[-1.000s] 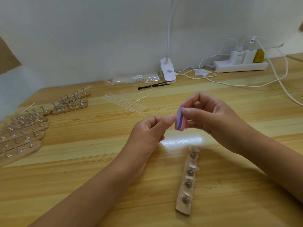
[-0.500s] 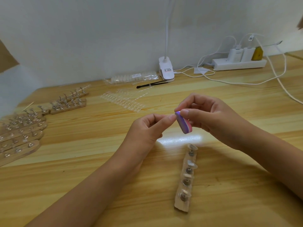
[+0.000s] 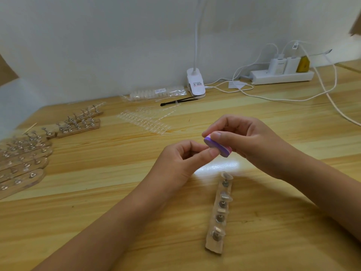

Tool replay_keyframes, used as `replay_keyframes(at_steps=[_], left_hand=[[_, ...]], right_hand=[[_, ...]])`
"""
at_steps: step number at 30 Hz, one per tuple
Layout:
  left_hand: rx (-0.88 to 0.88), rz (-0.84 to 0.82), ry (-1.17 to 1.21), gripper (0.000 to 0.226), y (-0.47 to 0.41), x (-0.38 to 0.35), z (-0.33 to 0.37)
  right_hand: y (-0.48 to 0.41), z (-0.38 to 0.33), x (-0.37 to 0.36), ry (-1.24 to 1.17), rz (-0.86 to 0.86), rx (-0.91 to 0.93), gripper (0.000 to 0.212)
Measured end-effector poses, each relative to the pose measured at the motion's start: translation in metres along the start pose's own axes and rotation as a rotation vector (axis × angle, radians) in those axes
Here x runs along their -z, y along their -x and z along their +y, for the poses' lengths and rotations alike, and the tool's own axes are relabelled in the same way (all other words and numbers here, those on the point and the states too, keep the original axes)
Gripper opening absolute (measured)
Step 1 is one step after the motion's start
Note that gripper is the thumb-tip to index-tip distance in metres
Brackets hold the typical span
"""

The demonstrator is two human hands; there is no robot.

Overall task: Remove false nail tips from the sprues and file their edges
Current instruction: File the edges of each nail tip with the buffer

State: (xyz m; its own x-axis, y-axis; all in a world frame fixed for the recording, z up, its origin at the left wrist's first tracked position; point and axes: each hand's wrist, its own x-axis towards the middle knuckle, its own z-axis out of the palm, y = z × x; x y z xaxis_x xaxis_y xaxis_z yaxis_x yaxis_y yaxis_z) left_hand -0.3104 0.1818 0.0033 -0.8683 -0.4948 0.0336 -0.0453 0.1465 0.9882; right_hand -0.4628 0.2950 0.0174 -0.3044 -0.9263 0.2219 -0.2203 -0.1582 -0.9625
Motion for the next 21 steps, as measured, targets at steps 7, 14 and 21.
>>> replay_keyframes(at_steps=[7, 14, 21], left_hand=[[0.010, -0.026, -0.009, 0.030, 0.001, -0.001, 0.002], [0.036, 0.125, 0.096, 0.023, -0.009, 0.011, -0.005], [0.016, 0.048, 0.111, 0.026, -0.007, 0.012, -0.005]], right_hand=[[0.000, 0.001, 0.000, 0.007, 0.004, 0.015, 0.016], [0.001, 0.001, -0.002, -0.073, 0.023, 0.010, 0.020], [-0.003, 0.001, 0.001, -0.264, 0.197, -0.007, 0.023]])
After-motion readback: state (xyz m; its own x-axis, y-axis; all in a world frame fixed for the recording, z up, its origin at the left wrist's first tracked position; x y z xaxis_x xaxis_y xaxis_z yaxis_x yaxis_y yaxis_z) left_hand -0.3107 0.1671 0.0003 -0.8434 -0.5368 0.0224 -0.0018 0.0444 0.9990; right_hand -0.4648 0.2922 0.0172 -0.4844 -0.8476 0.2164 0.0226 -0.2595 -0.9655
